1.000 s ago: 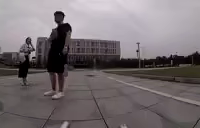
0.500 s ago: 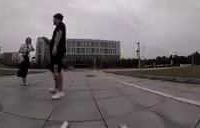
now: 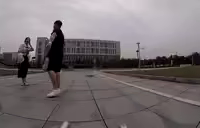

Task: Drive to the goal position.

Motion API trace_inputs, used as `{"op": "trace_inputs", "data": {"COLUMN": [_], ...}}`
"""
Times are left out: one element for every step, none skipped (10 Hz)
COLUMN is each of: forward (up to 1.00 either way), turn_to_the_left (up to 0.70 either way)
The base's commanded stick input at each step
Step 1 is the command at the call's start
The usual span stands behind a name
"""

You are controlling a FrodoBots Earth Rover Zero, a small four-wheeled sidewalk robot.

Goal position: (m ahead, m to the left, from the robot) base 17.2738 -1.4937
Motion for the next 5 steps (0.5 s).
{"op": "trace_inputs", "data": {"forward": [0.7,0.7,0.7,0.7,0.7], "turn_to_the_left": [0.0,0.0,0.0,0.0,0.0]}}
